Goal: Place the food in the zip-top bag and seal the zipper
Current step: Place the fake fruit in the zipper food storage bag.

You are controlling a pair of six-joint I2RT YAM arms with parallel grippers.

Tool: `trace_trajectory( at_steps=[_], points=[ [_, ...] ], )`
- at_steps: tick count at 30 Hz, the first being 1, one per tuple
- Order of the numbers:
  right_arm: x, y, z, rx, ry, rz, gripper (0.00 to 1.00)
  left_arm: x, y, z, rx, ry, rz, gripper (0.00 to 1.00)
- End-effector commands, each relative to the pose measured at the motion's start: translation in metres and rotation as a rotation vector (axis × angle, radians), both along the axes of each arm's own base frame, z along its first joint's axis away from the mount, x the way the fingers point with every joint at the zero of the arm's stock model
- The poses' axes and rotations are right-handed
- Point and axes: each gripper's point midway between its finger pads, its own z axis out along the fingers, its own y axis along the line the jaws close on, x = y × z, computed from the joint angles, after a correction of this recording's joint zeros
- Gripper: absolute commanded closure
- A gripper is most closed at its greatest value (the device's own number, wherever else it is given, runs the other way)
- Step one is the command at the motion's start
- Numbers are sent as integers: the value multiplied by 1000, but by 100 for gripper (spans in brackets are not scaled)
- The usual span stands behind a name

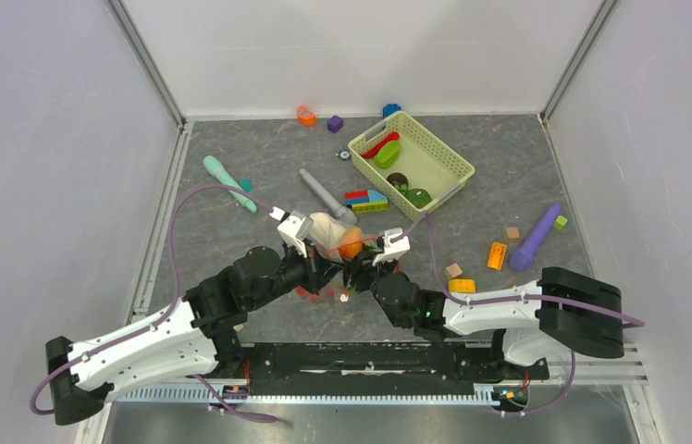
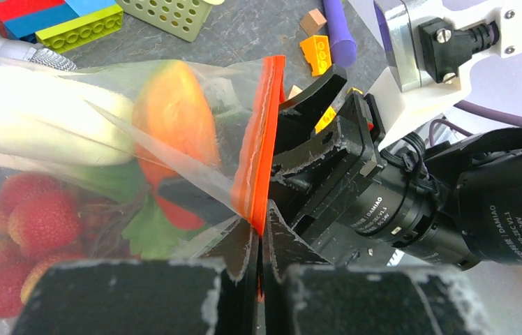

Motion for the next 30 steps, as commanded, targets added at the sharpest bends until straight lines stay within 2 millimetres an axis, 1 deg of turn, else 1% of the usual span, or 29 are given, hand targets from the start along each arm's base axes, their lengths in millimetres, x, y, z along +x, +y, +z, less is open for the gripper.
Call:
trace_trajectory(
  at_steps=[1,3,5,9,11,13,16,17,25,30],
  points=[
    [14,-21,-8,-108,-22,-119,62,-14,-7,51,-186,-64,-71,98],
    [9,-12,-1,-112,-55,-41,55,-8,-3,49,-186,-70,-30,98],
    [1,0,9,-105,-93,57,50,-4,0,48,-180,-72,-2,98],
    [-22,31,25,-111,-148,288,41,1,5,47,-171,-75,34,98],
    [-33,43,31,-92,-164,380,34,3,6,48,-170,-76,46,98],
    [-40,50,35,-83,-174,432,28,3,7,49,-172,-79,52,98],
    [-42,49,40,-71,-181,439,21,6,12,48,-165,-79,79,98],
    [-42,47,43,-68,-185,436,20,7,14,47,-164,-79,86,98],
    [-47,26,77,3,-232,420,14,12,23,49,-164,-87,138,98],
    [-46,13,90,24,-254,391,12,15,28,49,-165,-89,164,98]
  ],
)
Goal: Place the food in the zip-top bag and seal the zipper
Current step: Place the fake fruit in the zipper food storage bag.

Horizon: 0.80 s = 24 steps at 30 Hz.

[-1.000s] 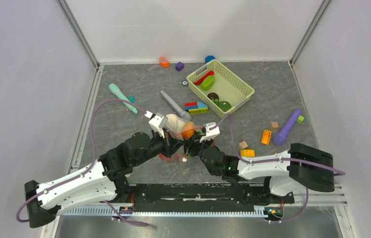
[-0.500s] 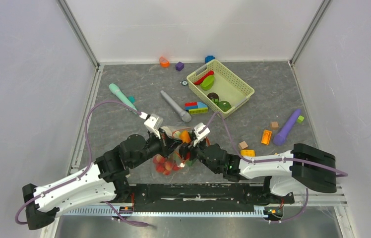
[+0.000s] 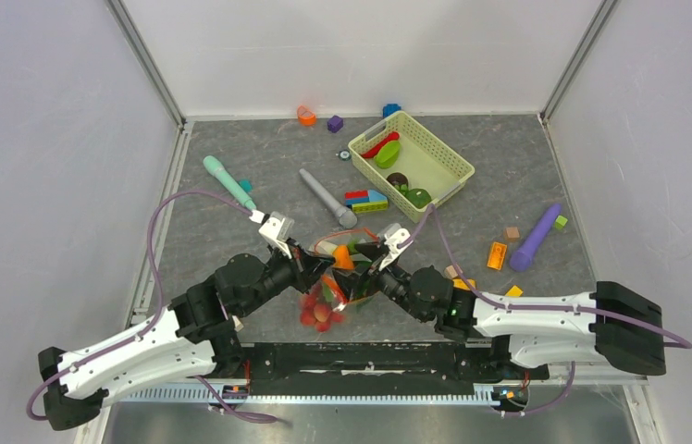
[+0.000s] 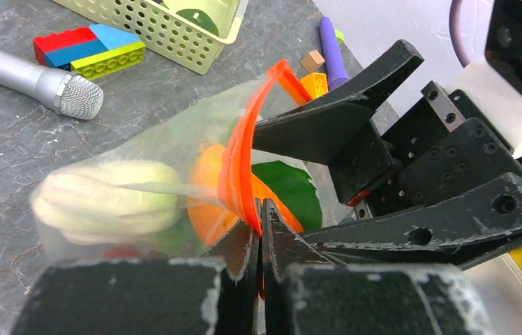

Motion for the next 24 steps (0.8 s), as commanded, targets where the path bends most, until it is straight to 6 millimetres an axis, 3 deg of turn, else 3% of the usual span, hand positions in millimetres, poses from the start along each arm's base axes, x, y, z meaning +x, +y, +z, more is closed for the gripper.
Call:
trace_trajectory(
  at_steps=[1,8,15,17,24],
  points=[
    [-3,-8,24,61,-33,2,10,10,6,29,-97,-34,73,98],
    [-4,-25,40,90,-83,-17,2,13,12,28,-99,-37,108,98],
    [-8,-46,59,126,-146,-25,2,18,20,25,-84,-37,152,98],
    [-3,-57,61,118,-149,-73,2,20,24,25,-80,-38,177,98],
    [43,-108,57,-82,-72,-444,2,33,48,20,-48,-41,317,98]
  ],
)
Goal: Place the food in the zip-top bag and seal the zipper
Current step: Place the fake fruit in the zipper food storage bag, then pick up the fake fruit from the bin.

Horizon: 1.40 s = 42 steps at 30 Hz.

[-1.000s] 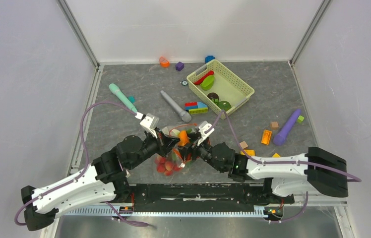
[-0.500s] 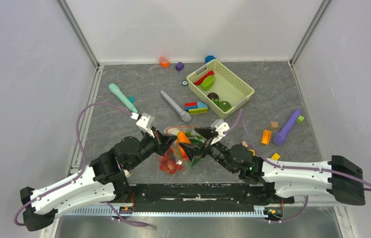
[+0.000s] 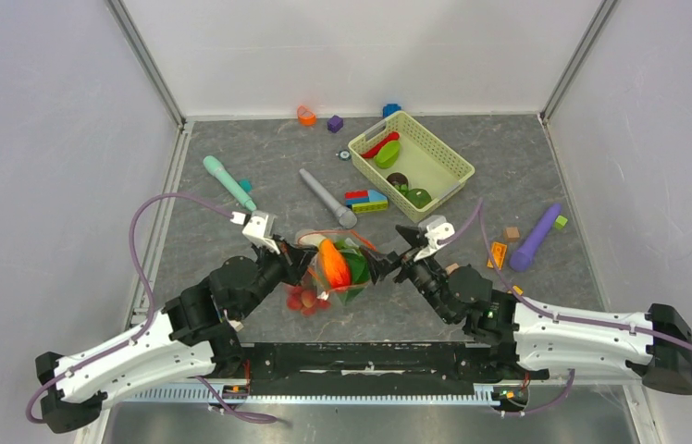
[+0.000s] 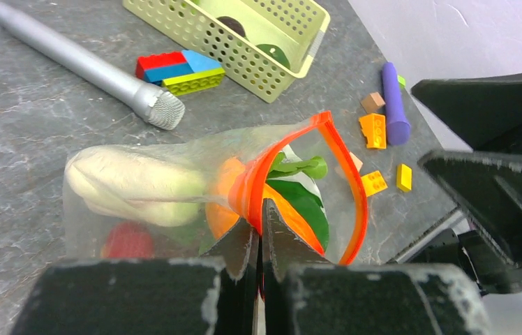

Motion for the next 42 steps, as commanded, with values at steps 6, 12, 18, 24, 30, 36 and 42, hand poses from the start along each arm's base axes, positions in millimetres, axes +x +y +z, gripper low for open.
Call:
trace_trajectory(
  at_steps=[6,12,18,24,30,36,42],
  points=[
    [76,-61,7,-117,108,-349,2,18,32,20,-54,-35,199,98],
    [126,-72,5,-300,143,-434,2,18,41,24,-57,-47,227,98],
    [193,-73,12,-605,121,-414,2,15,35,24,-64,-62,182,98],
    [259,-45,-2,-889,30,-112,2,12,29,23,-56,-85,139,97],
    [331,-62,-22,-1116,-22,0,2,11,23,25,-57,-119,104,96],
    [370,-68,-62,-1204,-83,112,2,16,23,21,-24,-118,124,96],
    [394,-71,-108,-1290,-88,169,2,18,21,17,-5,-120,124,95]
  ],
)
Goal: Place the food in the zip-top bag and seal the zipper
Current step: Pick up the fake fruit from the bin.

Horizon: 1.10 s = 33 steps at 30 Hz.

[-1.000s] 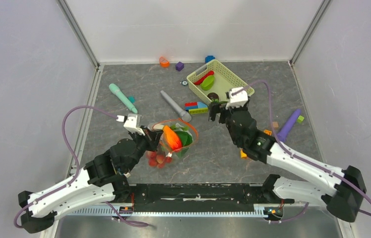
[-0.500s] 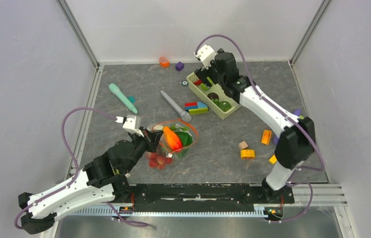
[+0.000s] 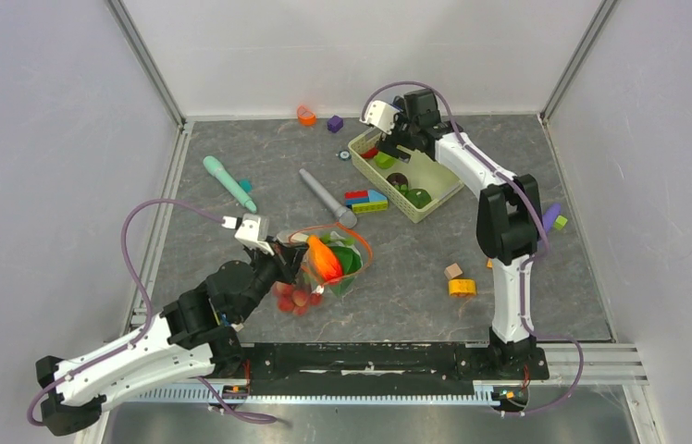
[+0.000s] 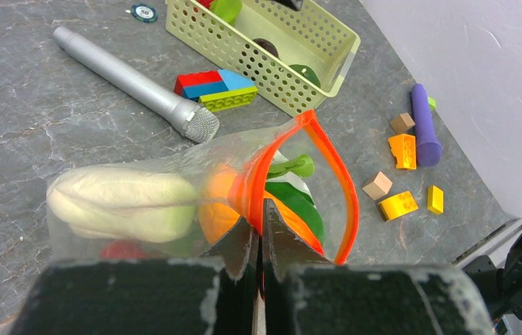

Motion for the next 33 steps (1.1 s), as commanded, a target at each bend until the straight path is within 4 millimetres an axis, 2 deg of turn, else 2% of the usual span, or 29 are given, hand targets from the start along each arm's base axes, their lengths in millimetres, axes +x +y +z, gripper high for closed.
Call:
trace_trajectory(
  at_steps=[1,7,15,19,27,33],
  points=[
    [17,17,-4,-58,-51,138,2,7,-3,22,-36,-75,11,95],
    [24,25,-31,-48,-43,182,2,11,-4,16,-1,-71,26,95],
    [17,53,-67,35,45,309,2,17,0,11,25,-73,67,95],
    [23,60,-82,69,61,301,2,18,1,10,31,-78,74,95],
    [38,50,-112,113,93,168,5,23,0,3,62,-77,91,95],
    [46,33,-110,196,112,60,14,23,0,2,66,-76,95,95]
  ],
)
